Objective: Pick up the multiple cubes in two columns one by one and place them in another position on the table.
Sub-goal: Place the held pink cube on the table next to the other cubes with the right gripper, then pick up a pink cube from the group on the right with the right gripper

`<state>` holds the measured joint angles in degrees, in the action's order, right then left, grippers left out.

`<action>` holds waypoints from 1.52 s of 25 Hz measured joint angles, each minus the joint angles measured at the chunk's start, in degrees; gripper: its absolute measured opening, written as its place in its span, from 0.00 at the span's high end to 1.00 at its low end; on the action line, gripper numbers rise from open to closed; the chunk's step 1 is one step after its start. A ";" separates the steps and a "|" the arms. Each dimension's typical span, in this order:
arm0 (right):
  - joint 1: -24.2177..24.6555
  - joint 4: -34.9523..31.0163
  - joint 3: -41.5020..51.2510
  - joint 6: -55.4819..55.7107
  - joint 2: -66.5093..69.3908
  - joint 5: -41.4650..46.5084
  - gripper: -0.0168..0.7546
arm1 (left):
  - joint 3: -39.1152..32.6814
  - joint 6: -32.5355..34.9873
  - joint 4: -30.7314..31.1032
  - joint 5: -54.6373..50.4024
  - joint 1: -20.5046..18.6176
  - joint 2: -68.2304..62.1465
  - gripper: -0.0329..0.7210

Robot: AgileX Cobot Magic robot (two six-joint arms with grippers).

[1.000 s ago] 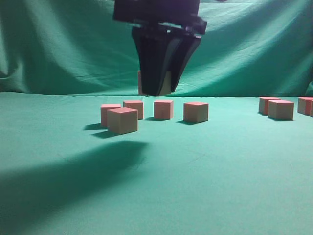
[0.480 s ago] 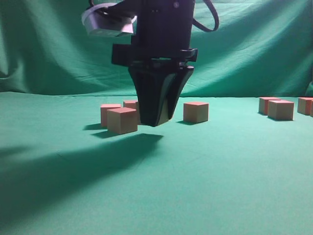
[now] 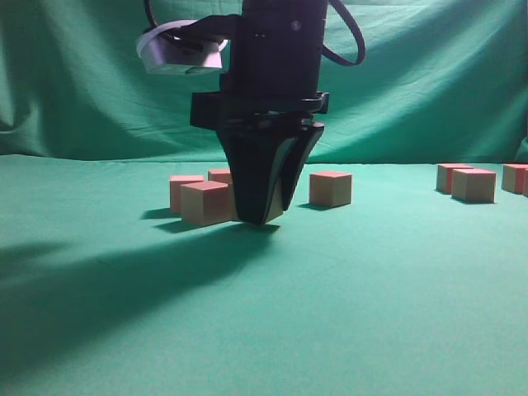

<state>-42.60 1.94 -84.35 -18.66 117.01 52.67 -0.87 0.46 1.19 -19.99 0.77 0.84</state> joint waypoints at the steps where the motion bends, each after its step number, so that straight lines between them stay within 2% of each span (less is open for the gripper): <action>1: 0.00 0.00 0.00 0.00 -0.02 -0.09 0.65 | 0.00 0.00 0.00 0.00 0.00 0.00 0.96; 15: 0.00 0.00 0.00 0.00 1.03 -0.36 0.65 | 0.00 0.00 0.00 0.00 0.00 0.00 0.96; 16: 0.00 0.00 0.00 0.00 1.04 -0.24 0.55 | 0.00 0.00 0.00 0.00 0.00 0.00 0.96; 22: 0.00 0.00 0.00 0.00 0.53 0.90 0.19 | 0.00 0.00 0.00 0.00 0.00 0.00 0.96; 24: 0.00 0.00 -0.80 0.00 -0.47 2.45 0.13 | 0.00 0.00 0.00 0.00 0.00 0.00 0.96; 32: 0.00 3.28 -6.60 2.39 -10.66 13.47 0.15 | 0.00 0.00 0.00 0.00 0.00 0.00 0.96; 33: 0.00 3.66 -7.03 2.62 -12.23 14.33 0.22 | 0.00 0.00 0.00 0.00 0.00 0.00 0.96; 35: 0.00 4.21 -7.15 2.71 -13.69 15.57 0.23 | 0.00 0.00 0.00 0.00 0.00 0.00 0.96; 36: 0.00 6.74 -7.28 3.68 -15.93 17.29 0.27 | 0.00 0.00 0.00 0.00 0.00 0.00 0.96; 38: 0.00 12.55 -7.28 7.20 -17.54 18.01 0.28 | 0.00 0.00 0.00 0.00 0.00 0.00 0.96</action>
<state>-42.60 14.50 -91.63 -11.46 99.47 70.68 -0.87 0.46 1.19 -19.99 0.77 0.84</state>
